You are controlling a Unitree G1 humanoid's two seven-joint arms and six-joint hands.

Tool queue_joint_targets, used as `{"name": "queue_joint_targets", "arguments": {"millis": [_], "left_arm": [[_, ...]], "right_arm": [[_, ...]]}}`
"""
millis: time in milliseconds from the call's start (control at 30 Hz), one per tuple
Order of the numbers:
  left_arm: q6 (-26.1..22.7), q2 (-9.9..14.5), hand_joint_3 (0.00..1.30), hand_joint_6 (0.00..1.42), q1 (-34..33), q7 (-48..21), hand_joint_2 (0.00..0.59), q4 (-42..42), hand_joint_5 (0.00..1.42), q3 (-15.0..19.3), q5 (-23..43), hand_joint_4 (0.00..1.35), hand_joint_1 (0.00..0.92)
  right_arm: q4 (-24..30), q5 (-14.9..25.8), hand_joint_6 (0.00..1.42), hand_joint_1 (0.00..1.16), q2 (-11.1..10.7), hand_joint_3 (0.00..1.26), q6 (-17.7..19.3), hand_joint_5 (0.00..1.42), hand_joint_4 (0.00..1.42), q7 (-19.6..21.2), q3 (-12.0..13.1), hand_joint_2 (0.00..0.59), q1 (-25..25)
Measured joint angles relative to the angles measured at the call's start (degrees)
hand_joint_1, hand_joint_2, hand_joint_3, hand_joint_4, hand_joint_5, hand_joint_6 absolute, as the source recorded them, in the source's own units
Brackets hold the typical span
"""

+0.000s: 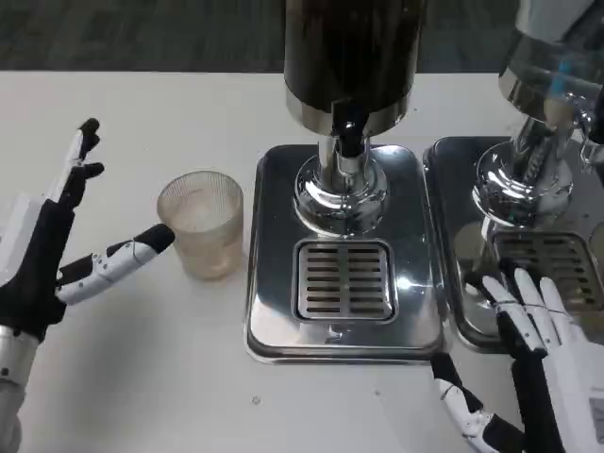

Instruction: Grasp the cup under the faucet to collect the drink, then remove the cup.

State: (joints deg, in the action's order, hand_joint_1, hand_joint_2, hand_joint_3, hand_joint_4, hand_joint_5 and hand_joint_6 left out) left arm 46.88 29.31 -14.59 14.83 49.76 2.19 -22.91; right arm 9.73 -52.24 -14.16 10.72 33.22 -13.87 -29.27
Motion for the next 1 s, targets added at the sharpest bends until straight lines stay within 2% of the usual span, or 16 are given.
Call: {"name": "queue_joint_targets", "arguments": {"millis": [400, 667, 1000], "left_arm": [[-0.3, -0.1, 0.0, 0.25, -8.1, -4.3, 0.026, 13.6, 0.24, -4.8, 0.2, 0.05, 0.302], [-3.3, -0.1, 0.01, 0.27, -12.2, -7.1, 0.027, 17.2, 0.28, -7.7, 0.0, 0.08, 0.325], [-6.1, -0.2, 0.07, 0.3, -15.3, -10.5, 0.03, 19.4, 0.31, -9.9, 0.0, 0.12, 0.332]], "right_arm": [[-0.3, -0.1, 0.18, 0.41, 0.4, 0.23, 0.0, 0.07, 0.1, 0.8, -1.5, 0.374, 0.9], [-1.4, -0.3, 0.21, 0.42, 1.1, 0.26, 0.6, 0.09, 0.11, 1.1, -4.0, 0.38, 3.3], [-2.6, 0.0, 0.23, 0.43, 1.0, 0.28, 1.7, 0.1, 0.12, 1.9, -4.8, 0.382, 4.2]]}}
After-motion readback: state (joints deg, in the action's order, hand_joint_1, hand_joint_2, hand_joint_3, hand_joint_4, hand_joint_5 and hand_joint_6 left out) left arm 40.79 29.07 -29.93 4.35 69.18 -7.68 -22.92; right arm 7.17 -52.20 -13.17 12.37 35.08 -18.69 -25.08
